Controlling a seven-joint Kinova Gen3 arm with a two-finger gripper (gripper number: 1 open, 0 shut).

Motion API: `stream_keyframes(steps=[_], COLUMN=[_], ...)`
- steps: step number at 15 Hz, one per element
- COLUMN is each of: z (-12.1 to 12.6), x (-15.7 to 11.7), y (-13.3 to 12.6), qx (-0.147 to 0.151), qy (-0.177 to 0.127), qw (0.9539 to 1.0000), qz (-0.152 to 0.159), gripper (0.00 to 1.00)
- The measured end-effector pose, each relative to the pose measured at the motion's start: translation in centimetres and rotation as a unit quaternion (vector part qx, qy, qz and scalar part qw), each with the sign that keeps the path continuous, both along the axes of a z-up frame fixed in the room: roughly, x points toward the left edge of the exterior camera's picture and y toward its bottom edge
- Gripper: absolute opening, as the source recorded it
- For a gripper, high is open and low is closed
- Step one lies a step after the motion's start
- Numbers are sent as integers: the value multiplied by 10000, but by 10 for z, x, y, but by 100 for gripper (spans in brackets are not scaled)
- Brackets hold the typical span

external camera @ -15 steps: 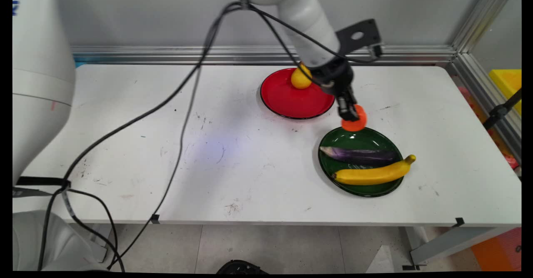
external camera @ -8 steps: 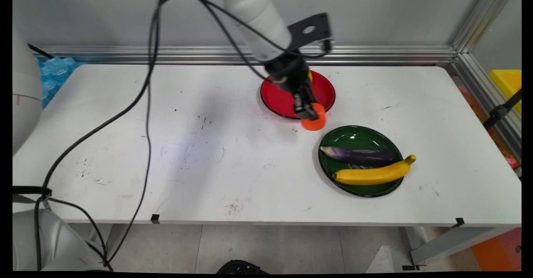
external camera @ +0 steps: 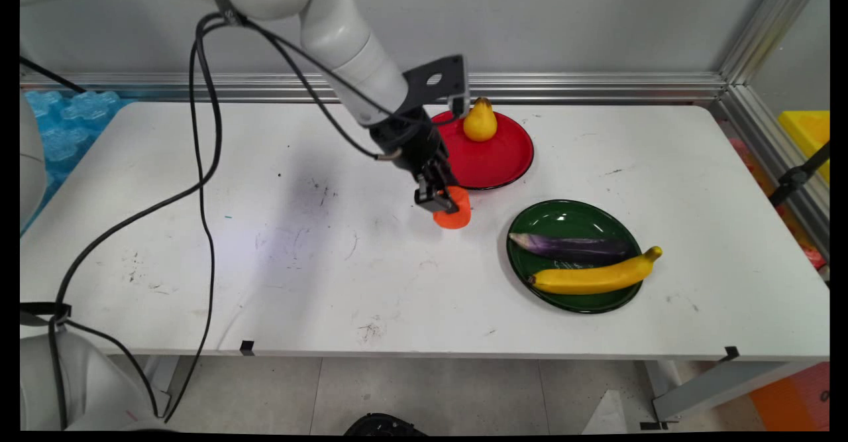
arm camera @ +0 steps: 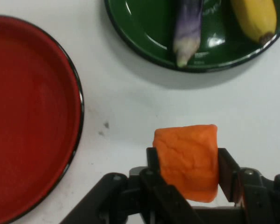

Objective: Place the picked object on the table

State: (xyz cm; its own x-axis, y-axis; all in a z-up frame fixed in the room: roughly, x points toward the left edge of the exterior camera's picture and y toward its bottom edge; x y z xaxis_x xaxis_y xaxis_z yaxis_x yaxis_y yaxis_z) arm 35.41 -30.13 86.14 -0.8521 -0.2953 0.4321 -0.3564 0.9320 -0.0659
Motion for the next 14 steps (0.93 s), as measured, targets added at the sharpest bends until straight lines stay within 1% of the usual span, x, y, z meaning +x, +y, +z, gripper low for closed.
stream_keyframes(steps=[5, 9, 10, 14], z=[-39, -59, -62, -63], x=[0, -3, -3, -1], y=[-1, -3, -4, -3], qx=[107, 149, 149, 131], qy=[7, 82, 101, 159], qw=[9999, 9998, 9997, 9995], qz=[-78, -125, -141, -258], gripper=[0, 0, 100, 100])
